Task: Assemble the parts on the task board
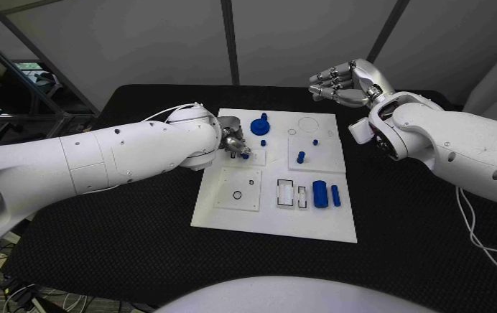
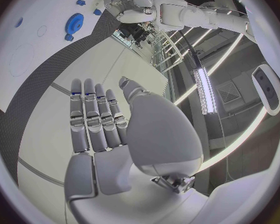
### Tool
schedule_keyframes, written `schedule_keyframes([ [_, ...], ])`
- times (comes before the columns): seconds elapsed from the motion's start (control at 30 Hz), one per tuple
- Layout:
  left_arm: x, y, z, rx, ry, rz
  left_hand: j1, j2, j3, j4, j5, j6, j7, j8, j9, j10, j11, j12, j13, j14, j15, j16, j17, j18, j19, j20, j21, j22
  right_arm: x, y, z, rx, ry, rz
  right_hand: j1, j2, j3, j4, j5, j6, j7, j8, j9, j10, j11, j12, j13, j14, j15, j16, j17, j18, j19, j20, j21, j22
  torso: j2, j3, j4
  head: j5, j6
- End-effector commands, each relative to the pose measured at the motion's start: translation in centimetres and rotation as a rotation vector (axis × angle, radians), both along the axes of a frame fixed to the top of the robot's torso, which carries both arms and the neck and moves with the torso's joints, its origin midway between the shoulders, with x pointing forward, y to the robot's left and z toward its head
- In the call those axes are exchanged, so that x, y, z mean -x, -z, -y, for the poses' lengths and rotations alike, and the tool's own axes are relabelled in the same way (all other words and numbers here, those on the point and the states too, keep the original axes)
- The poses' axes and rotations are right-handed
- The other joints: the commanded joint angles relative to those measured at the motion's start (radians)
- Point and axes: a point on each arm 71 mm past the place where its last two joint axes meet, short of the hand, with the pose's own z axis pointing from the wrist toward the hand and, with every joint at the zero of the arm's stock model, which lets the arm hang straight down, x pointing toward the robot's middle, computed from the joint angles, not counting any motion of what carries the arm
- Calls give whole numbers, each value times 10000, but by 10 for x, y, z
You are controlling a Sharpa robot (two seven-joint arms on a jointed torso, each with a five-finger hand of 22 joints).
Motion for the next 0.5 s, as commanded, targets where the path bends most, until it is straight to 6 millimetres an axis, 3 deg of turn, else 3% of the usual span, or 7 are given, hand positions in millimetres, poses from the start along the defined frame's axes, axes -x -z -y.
schedule_keyframes([
  [0.03, 1, 4, 1, -66, 25, -238, -124, 8, -191, 76, -35, 85, -16, -19, -9, 58, 16, 56, 6, 1055, -72, 61, 2634, -428, 485, -77, 61, 1228, 0, -1, -1, -47, -101, 26, -99, 20, -62, -1, 35, -26, 62, -51, -8, -90, -13, -11, -5, 14, 47, -35, -9, 45, 44, 9, -35, -10, -2, -1, 9, -1, -9],
  [0.5, -1, 5, 1, -127, 38, -369, -341, 2, -815, 306, -47, 202, -54, 36, -2, 100, -13, 127, 39, 1055, -95, 61, 2634, -457, 538, -101, 151, 1365, 0, -1, -1, -36, -117, -11, -141, 64, -94, 13, 96, -33, 64, -49, -6, -103, -10, -8, -4, 9, 52, -33, -48, 46, 73, 16, -91, -51, -8, 3, 13, -36, -45],
])
